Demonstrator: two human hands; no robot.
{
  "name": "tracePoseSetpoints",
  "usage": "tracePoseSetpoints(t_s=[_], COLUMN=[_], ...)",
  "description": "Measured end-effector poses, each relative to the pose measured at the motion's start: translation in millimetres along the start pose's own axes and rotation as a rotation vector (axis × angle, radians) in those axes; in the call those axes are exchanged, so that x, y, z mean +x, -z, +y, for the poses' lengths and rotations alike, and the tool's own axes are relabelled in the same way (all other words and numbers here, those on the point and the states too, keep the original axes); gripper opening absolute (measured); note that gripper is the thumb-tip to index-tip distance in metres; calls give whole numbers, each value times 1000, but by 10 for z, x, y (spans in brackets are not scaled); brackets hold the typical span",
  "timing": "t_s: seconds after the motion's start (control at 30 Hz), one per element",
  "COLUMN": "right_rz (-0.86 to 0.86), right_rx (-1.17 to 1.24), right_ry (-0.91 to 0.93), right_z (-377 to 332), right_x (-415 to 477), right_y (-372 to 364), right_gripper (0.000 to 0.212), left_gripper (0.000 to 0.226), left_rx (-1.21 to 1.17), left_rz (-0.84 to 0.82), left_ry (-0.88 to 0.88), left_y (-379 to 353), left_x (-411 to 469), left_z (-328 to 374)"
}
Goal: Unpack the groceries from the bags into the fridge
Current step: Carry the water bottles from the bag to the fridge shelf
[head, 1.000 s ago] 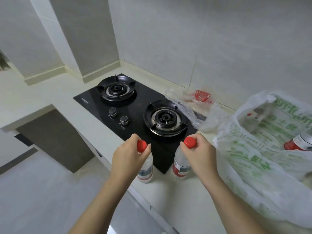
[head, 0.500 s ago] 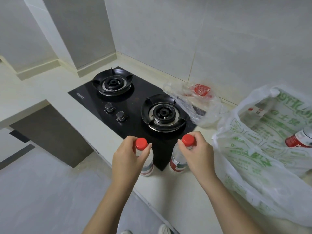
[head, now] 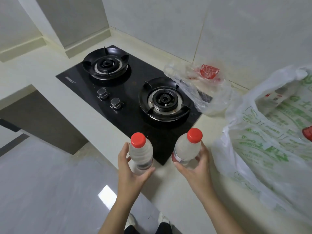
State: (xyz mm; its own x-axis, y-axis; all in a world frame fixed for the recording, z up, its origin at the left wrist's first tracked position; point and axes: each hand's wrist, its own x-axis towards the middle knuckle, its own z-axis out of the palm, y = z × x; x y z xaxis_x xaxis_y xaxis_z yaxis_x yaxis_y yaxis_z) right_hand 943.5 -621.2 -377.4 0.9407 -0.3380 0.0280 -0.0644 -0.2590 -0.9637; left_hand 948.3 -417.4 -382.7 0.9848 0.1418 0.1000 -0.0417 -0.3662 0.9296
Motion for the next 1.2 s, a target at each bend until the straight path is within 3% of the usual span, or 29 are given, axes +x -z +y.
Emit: tracePoseSetpoints(t_s=[0.2,0.3,0.4,0.5,0.57,0.63,0.83,1.07,1.2], right_rz=[26,37,38,-68,-45,16,18,-71,-129], right_rx=[-81,-140,-141,-52,-96,-182,-144,-21,138], right_ry=[-34,-42,-81,-191,-158,-93,-94,-13,16], right_z=[352,444,470,490,509,537,482,-40,-605], right_x=[200,207,166,152,162,158,177,362,390], right_y=[-227,-273,-289,-254,-252,-277,-278,-210,-246], right_gripper=[50,49,48,66,62,48,34,41,66], left_gripper=[65,44,37,27,24,25,26,60,66], left_rx=[-52,46,52,76,90,82,42,-112,-226], left_rz=[-12,-2,26,41,40,48,37,116,214], left_ry=[8,16,74,87,71,73,119,195,133], left_y=[-256,-308,-338,-347,-344,-339,-324,-141,128], left_x=[177,179,143,136,141,141,161,205,258], left_z=[-270,-441,-495,-473,-466,-467,-418,75,594])
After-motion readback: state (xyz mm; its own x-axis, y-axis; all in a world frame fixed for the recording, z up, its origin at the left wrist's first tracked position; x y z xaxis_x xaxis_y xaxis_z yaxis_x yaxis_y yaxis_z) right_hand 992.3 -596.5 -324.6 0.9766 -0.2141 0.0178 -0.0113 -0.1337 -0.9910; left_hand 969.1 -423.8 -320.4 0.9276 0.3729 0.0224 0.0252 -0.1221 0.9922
